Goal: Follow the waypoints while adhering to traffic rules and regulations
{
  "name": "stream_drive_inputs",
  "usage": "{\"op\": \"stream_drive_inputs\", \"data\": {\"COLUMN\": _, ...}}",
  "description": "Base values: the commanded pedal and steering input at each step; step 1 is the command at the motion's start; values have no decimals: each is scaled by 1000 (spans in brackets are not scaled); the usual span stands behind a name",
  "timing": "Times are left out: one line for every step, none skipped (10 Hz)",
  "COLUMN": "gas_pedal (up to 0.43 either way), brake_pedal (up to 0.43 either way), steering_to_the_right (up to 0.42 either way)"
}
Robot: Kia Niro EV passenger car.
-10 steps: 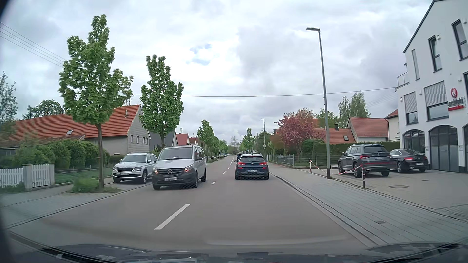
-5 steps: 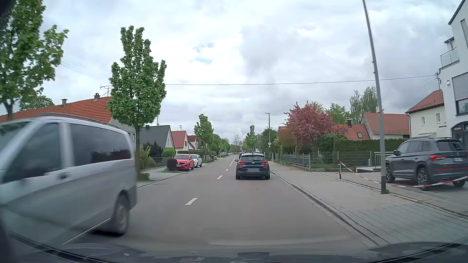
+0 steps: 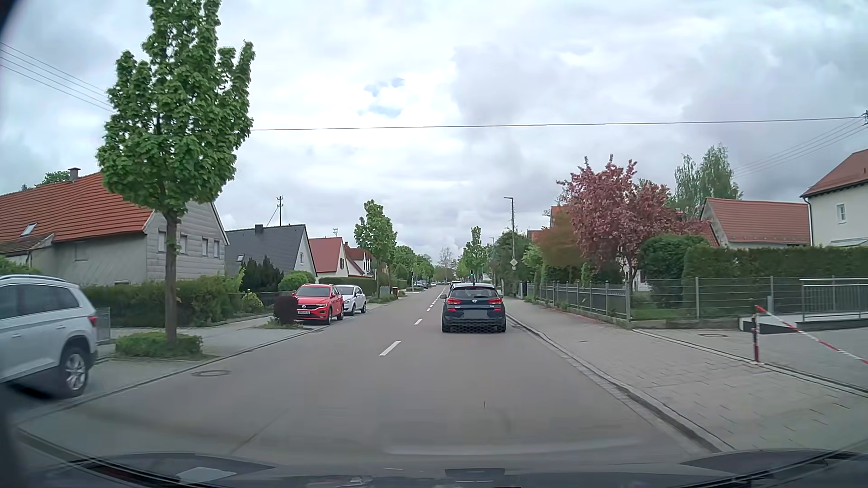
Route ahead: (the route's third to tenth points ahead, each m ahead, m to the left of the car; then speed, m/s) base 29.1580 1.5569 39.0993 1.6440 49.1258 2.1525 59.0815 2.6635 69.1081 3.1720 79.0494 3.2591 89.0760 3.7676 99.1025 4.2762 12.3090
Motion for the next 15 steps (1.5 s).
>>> {"op": "stream_drive_inputs", "data": {"gas_pedal": 110, "brake_pedal": 12, "steering_to_the_right": -8}}
{"op": "stream_drive_inputs", "data": {"gas_pedal": 118, "brake_pedal": 12, "steering_to_the_right": -4}}
{"op": "stream_drive_inputs", "data": {"gas_pedal": 118, "brake_pedal": 12, "steering_to_the_right": -3}}
{"op": "stream_drive_inputs", "data": {"gas_pedal": 118, "brake_pedal": 12, "steering_to_the_right": -3}}
{"op": "stream_drive_inputs", "data": {"gas_pedal": 130, "brake_pedal": 12, "steering_to_the_right": -3}}
{"op": "stream_drive_inputs", "data": {"gas_pedal": 130, "brake_pedal": 12, "steering_to_the_right": -3}}
{"op": "stream_drive_inputs", "data": {"gas_pedal": 130, "brake_pedal": 12, "steering_to_the_right": -3}}
{"op": "stream_drive_inputs", "data": {"gas_pedal": 130, "brake_pedal": 12, "steering_to_the_right": -2}}
{"op": "stream_drive_inputs", "data": {"gas_pedal": 130, "brake_pedal": 6, "steering_to_the_right": -2}}
{"op": "stream_drive_inputs", "data": {"gas_pedal": 130, "brake_pedal": 6, "steering_to_the_right": -2}}
{"op": "stream_drive_inputs", "data": {"gas_pedal": 130, "brake_pedal": 12, "steering_to_the_right": -3}}
{"op": "stream_drive_inputs", "data": {"gas_pedal": 130, "brake_pedal": 12, "steering_to_the_right": -2}}
{"op": "stream_drive_inputs", "data": {"gas_pedal": 138, "brake_pedal": 6, "steering_to_the_right": -2}}
{"op": "stream_drive_inputs", "data": {"gas_pedal": 138, "brake_pedal": 12, "steering_to_the_right": -2}}
{"op": "stream_drive_inputs", "data": {"gas_pedal": 150, "brake_pedal": 12, "steering_to_the_right": -2}}
